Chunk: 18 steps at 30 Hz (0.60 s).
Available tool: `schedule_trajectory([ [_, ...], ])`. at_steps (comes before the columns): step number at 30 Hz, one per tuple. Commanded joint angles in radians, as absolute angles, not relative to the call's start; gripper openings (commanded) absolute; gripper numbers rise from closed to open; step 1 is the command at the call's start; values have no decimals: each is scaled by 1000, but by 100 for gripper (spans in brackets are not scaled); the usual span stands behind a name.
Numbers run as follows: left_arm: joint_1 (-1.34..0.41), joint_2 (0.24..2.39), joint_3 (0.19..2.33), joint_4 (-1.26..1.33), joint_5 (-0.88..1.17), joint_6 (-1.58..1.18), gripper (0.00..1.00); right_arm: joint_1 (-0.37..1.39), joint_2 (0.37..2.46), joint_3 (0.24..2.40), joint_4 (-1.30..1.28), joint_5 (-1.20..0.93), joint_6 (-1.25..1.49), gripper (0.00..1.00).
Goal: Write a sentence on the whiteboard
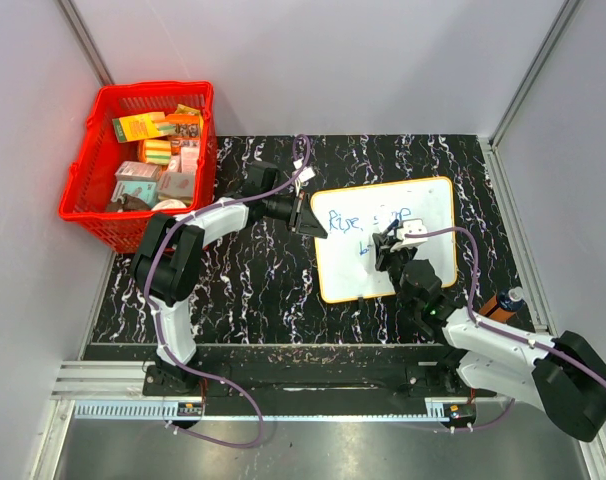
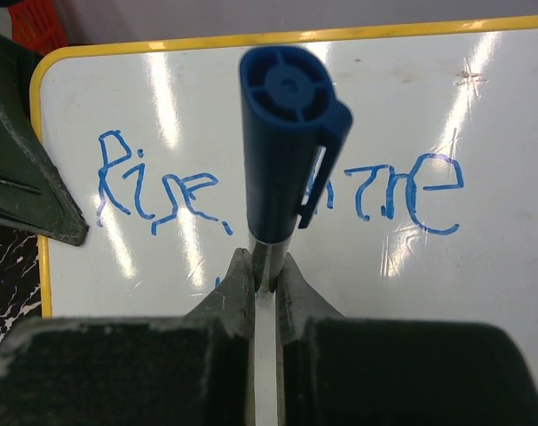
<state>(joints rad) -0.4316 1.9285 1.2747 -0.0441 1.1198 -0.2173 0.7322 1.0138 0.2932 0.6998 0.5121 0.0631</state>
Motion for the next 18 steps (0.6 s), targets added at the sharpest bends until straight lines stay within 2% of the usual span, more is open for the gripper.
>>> schedule_trajectory([
  [1,-479,1974,1241,-104,983,-6,0,729,997,308,677,512,94,0],
  [18,-479,1974,1239,-104,985,-6,0,729,957,288,601,483,146,0],
])
